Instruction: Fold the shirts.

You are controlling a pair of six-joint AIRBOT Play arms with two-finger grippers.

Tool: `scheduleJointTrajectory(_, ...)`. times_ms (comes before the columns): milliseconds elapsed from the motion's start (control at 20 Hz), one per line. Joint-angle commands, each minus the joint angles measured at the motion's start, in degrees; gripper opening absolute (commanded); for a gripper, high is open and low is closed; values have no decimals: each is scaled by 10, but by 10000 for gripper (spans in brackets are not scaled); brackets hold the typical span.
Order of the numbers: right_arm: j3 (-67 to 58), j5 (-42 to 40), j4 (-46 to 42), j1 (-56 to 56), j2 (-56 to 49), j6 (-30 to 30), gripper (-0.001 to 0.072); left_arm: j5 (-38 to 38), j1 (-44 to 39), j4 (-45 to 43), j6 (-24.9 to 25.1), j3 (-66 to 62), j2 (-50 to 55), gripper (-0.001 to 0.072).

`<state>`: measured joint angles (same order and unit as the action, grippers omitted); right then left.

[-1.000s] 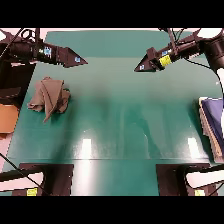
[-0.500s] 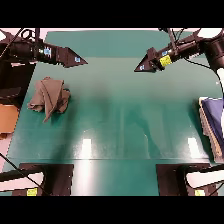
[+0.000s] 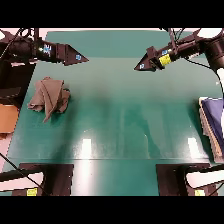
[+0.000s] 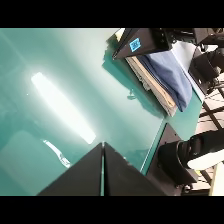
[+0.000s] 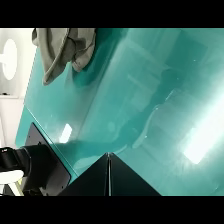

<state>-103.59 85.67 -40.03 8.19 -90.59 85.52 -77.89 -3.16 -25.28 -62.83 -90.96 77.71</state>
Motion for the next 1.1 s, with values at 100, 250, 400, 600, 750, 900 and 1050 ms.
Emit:
scheduleJointTrajectory(100, 0, 31, 33, -16, 0, 3, 23, 10, 80, -101, -107, 0, 0, 448)
scheduleJointTrajectory(250, 0, 33, 71, -52, 11, -12, 23, 19, 212, -105, -122, 2, 0, 505)
scheduleJointTrajectory(400, 0, 10, 68, -97, 37, -20, 265, 23, 321, -127, -128, 35, 0, 567)
scheduleJointTrajectory(600, 9, 28, 9, -137, 57, -21, 337, 34, 349, -208, -133, 147, 0, 567)
scheduleJointTrajectory(750, 78, 25, 4, -155, 81, -42, 387, 80, 349, -271, -151, 211, 0, 567)
scheduleJointTrajectory(900, 173, -15, 4, -167, 112, -68, 387, 96, 349, -256, -151, 224, 29, 567)
scheduleJointTrajectory(1050, 249, -37, 5, -167, 137, -80, 387, 126, 349, -239, -163, 224, 55, 565)
